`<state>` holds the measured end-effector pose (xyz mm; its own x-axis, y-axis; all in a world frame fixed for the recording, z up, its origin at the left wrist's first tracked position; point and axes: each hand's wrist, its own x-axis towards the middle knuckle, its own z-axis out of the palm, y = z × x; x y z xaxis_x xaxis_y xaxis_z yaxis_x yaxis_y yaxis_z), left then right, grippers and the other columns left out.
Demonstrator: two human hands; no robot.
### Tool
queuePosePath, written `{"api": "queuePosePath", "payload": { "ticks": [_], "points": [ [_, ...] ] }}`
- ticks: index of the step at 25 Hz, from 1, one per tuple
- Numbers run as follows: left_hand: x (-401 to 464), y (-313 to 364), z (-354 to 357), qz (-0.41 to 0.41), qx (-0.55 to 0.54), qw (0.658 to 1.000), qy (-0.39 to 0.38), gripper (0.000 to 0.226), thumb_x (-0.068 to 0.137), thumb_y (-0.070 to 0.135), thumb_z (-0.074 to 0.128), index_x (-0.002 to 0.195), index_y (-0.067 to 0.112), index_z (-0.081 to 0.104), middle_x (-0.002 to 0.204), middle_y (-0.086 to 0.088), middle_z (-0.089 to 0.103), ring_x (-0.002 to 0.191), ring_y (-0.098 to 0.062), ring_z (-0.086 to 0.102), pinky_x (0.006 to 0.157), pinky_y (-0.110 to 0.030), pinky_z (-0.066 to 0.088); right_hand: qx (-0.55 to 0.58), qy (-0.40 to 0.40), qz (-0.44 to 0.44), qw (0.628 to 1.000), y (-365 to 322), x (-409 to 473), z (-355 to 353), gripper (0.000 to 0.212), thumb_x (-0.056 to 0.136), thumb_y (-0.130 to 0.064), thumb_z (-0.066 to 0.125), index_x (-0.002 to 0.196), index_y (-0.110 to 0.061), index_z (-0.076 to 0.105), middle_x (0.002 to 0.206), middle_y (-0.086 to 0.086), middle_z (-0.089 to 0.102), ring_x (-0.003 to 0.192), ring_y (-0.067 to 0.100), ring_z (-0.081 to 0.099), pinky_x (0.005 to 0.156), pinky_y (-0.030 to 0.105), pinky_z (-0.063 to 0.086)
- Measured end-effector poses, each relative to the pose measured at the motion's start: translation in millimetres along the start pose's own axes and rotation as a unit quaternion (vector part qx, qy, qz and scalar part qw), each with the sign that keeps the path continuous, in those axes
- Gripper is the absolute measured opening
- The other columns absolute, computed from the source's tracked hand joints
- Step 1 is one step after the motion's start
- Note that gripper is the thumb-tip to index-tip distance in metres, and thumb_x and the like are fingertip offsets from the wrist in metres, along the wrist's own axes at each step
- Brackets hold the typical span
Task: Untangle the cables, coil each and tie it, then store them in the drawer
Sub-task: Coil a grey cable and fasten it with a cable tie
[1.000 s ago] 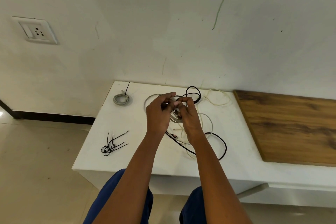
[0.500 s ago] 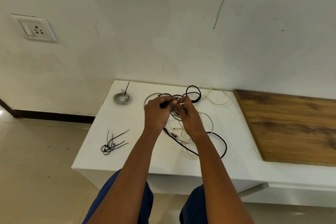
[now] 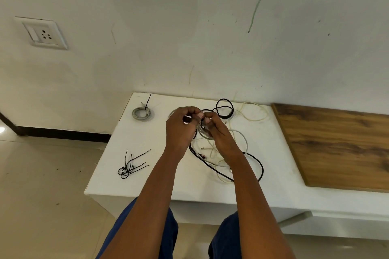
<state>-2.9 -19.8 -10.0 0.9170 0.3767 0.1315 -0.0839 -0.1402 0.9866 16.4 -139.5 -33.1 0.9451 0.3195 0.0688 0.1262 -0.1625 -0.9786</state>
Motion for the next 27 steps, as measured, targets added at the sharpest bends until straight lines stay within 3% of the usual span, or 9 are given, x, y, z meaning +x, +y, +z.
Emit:
{"api": "queuePosePath", "payload": {
  "ticks": [3, 6, 11, 17, 23, 27],
  "points": [
    [-1.8, -0.6, 1.8, 0.010, -0.026, 1.000, -0.005, 0.016, 0.086, 0.012, 0.065, 0.082, 0.027, 0.063, 0.087, 0.012, 0.064, 0.081, -0.001, 0.058, 0.066, 0.001, 0.039, 0.002, -0.005, -0.001, 1.000, -0.5, -0.8, 0.4, 0.027, 0.101, -0.029, 0.036, 0.118, -0.016, 0.051, 0.108, -0.006, 0.060, 0.098, 0.000, 0.057, 0.087, 0.016, 0.045],
    [-2.7, -1.7, 3.2, 0.018, -0.039, 0.999, -0.025, 0.011, 0.088, 0.010, 0.063, 0.086, 0.021, 0.063, 0.088, 0.008, 0.065, 0.082, -0.001, 0.059, 0.065, -0.002, 0.042, 0.007, 0.015, -0.002, 1.000, 0.2, 0.3, -0.1, 0.020, 0.101, -0.023, 0.038, 0.115, -0.018, 0.052, 0.101, -0.003, 0.061, 0.091, 0.003, 0.058, 0.083, 0.020, 0.045],
    [-3.3, -4.4, 1.9, 0.027, -0.071, 0.997, -0.015, 0.021, 0.088, 0.008, 0.062, 0.082, 0.029, 0.061, 0.086, 0.011, 0.066, 0.080, 0.000, 0.061, 0.067, -0.006, 0.045, 0.028, -0.003, -0.004, 1.000, -2.7, -2.2, 1.0, 0.019, 0.101, -0.025, 0.040, 0.113, -0.021, 0.053, 0.095, -0.010, 0.060, 0.082, -0.003, 0.057, 0.074, 0.012, 0.046],
    [-5.2, -6.7, 2.6, 0.026, -0.066, 0.997, -0.012, 0.019, 0.087, 0.007, 0.062, 0.083, 0.025, 0.062, 0.084, 0.011, 0.065, 0.079, -0.001, 0.061, 0.064, -0.005, 0.043, 0.010, -0.004, 0.017, 1.000, -5.5, -2.5, 1.4, 0.020, 0.100, -0.026, 0.040, 0.113, -0.018, 0.053, 0.085, -0.006, 0.058, 0.078, 0.005, 0.054, 0.074, 0.018, 0.044],
    [-7.4, -7.2, 8.8, 0.026, -0.039, 0.999, -0.015, 0.017, 0.089, 0.006, 0.060, 0.084, 0.022, 0.060, 0.080, 0.014, 0.064, 0.074, 0.002, 0.060, 0.068, -0.007, 0.045, 0.056, 0.024, 0.058, 0.996, -6.1, 1.8, 1.7, 0.014, 0.095, -0.016, 0.043, 0.097, -0.017, 0.057, 0.059, -0.018, 0.053, 0.054, -0.005, 0.049, 0.053, 0.006, 0.039],
    [-7.9, -7.5, 8.9, 0.008, -0.045, 0.999, 0.002, 0.018, 0.089, 0.004, 0.058, 0.084, 0.021, 0.060, 0.078, 0.012, 0.064, 0.073, 0.001, 0.061, 0.067, -0.003, 0.043, 0.050, 0.027, 0.063, 0.996, -4.8, 3.7, 6.1, 0.018, 0.093, -0.016, 0.044, 0.084, -0.023, 0.057, 0.058, -0.019, 0.052, 0.054, -0.003, 0.046, 0.052, 0.009, 0.038]
  ]
}}
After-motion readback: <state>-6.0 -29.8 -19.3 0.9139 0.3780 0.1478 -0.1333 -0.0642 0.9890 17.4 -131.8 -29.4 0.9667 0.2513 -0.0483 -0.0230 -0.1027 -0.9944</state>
